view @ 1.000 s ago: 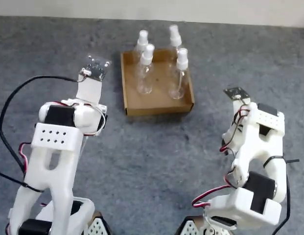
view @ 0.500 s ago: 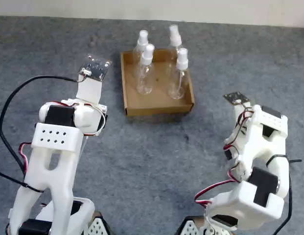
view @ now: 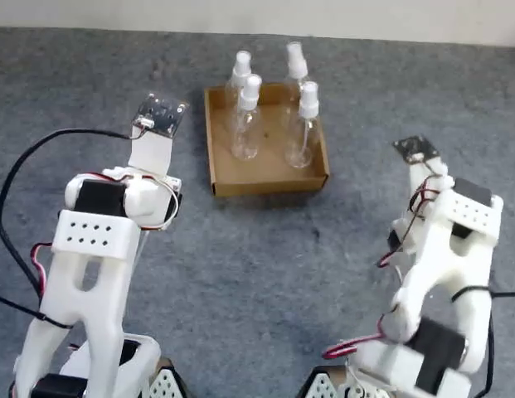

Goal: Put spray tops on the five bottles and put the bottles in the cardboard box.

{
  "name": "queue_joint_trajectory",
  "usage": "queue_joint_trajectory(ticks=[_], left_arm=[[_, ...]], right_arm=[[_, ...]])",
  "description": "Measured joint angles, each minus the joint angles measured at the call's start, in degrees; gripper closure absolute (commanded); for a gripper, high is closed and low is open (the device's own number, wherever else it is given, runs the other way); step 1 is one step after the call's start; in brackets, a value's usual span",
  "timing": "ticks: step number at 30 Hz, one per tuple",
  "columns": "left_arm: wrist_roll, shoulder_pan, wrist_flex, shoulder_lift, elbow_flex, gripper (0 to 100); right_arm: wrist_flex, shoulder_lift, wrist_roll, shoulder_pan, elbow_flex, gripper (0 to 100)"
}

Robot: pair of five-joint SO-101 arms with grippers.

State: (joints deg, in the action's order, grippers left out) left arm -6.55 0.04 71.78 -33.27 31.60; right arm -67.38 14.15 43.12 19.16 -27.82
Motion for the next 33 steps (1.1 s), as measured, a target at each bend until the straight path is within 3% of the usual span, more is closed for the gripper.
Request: queue_joint_trajectory(ticks=[4,10,17,24,33], left_arm=[[0.2,0.0,0.0,-3.5,-1.8,100],[3.1,0.0,0.0,-12.8,-2.7,100],[7.6,0.0,-2.8,-23.1,-5.9,100],[15.7,-1.0,-6.8,-27.7,-11.2,100],[26.2,-5.3,-10.2,-37.0,-9.2,100]], right_arm=[[-0.1,10.9,-7.0,-9.8,-0.5,99.6],[-0.1,25.6,-16.4,-30.3,-4.0,99.6],[5.9,29.5,-22.6,-52.9,-8.9,99.6],[19.5,29.7,-25.0,-61.5,-18.5,99.5],[24.9,29.7,-26.6,-68.0,-22.9,99.5]])
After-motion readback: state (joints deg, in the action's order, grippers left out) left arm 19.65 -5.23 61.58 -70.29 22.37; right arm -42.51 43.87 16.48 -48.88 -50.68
